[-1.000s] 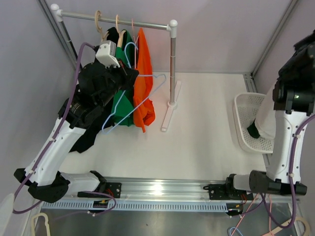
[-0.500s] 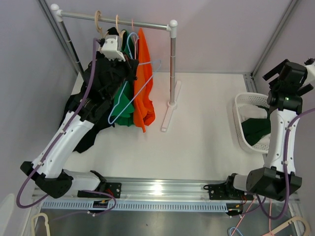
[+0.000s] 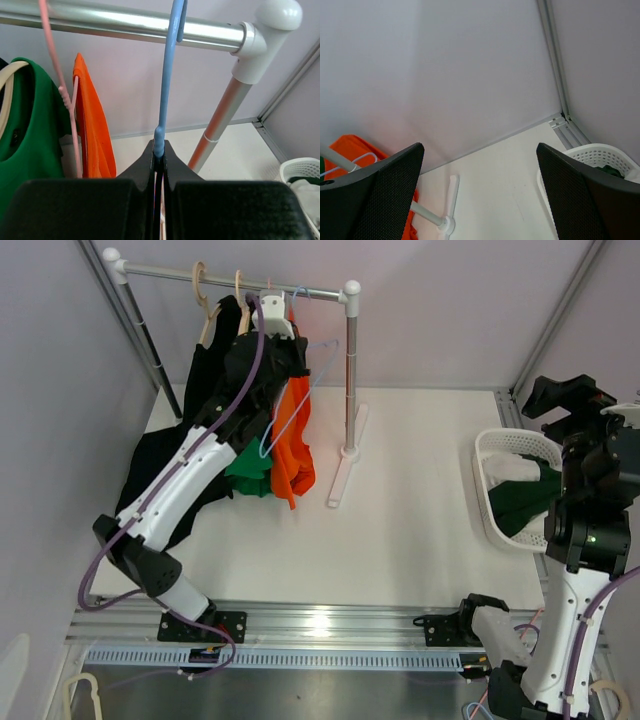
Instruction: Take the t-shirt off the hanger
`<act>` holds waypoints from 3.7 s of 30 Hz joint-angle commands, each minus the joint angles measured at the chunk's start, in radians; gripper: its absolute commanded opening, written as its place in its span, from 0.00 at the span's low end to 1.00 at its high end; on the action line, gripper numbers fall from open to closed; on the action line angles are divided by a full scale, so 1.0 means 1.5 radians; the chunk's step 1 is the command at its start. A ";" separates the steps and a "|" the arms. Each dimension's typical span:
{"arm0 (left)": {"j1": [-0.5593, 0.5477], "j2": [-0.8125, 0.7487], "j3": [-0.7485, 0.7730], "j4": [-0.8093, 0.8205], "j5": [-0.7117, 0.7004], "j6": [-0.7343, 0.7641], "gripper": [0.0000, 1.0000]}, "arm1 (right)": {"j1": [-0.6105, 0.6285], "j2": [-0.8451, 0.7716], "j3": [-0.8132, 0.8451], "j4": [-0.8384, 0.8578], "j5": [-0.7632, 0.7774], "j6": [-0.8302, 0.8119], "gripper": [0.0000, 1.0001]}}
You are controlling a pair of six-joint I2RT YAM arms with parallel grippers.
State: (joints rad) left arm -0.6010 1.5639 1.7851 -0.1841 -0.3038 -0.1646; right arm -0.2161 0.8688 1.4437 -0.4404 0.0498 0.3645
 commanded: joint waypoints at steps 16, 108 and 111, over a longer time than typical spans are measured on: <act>-0.004 0.126 0.139 0.048 -0.006 0.019 0.01 | 0.004 -0.012 -0.056 0.012 -0.099 -0.023 0.99; 0.075 -0.044 0.195 -0.316 -0.117 -0.141 0.01 | 0.709 0.093 -0.161 0.147 -0.130 -0.156 0.99; 0.060 -0.064 0.188 -0.348 -0.136 -0.162 0.01 | 0.790 0.134 -0.196 0.222 -0.049 -0.171 1.00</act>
State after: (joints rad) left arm -0.4824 1.5536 2.0693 -0.7025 -0.4534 -0.3374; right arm 0.8734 1.0237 1.1919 -0.2562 -0.1890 0.1699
